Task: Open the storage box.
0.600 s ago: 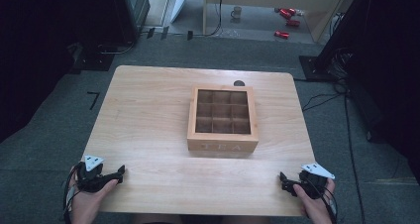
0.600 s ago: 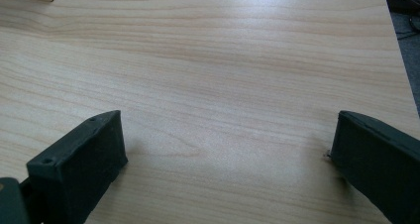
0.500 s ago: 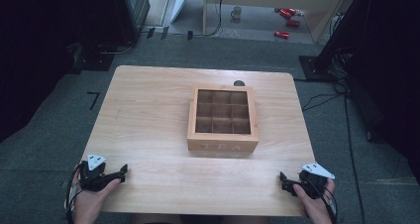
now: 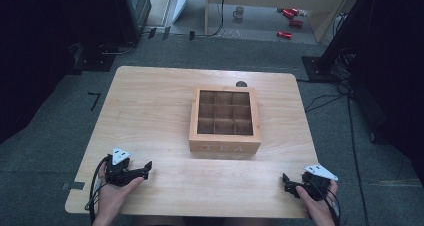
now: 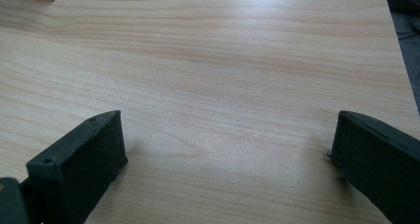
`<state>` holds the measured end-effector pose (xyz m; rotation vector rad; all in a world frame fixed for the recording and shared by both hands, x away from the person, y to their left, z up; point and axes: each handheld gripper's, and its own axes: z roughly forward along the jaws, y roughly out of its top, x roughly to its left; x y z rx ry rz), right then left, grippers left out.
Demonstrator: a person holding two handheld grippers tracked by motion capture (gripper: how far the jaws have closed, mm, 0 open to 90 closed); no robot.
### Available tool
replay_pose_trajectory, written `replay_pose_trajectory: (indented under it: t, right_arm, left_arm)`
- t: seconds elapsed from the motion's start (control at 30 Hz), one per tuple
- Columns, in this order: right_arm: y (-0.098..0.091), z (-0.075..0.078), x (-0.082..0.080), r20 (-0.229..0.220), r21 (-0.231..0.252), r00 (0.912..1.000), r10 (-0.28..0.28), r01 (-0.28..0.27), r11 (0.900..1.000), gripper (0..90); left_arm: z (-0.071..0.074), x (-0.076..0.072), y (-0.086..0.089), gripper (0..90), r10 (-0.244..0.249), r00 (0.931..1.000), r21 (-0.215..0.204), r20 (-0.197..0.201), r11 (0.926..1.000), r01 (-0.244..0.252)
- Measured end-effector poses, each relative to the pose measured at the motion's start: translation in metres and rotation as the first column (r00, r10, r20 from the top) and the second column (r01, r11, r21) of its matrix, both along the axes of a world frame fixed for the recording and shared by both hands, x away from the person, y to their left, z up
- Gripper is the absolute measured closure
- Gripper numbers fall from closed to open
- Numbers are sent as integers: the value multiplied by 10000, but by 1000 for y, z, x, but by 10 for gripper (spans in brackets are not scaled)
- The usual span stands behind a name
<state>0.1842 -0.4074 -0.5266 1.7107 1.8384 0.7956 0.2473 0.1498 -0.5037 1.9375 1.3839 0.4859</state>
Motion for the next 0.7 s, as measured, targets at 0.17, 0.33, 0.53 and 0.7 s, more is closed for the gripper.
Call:
replay_pose_trajectory:
  t: [0.17, 0.33, 0.53, 0.7]
  right_arm:
    - [0, 0, 0, -3, 1, 10000, -4, 4, 10000, 2]
    - [0, 0, 0, 0, -1, 10000, 0, 0, 10000, 2]
    - [0, 0, 0, -3, 5, 10000, -5, 5, 10000, 2]
    - [0, 0, 0, -9, 6, 10000, -7, 7, 10000, 2]
  left_arm:
    - [3, 5, -15, 91, -249, 9997, -321, 18, 9992, 250]
    - [7, 11, -34, 136, -522, 9986, -484, 122, 9974, 528]
    - [8, 15, -60, 142, -1096, 9939, -578, 138, 9922, 1102]
    - [9, 18, -77, 153, -1528, 9882, -680, 112, 9858, 1532]
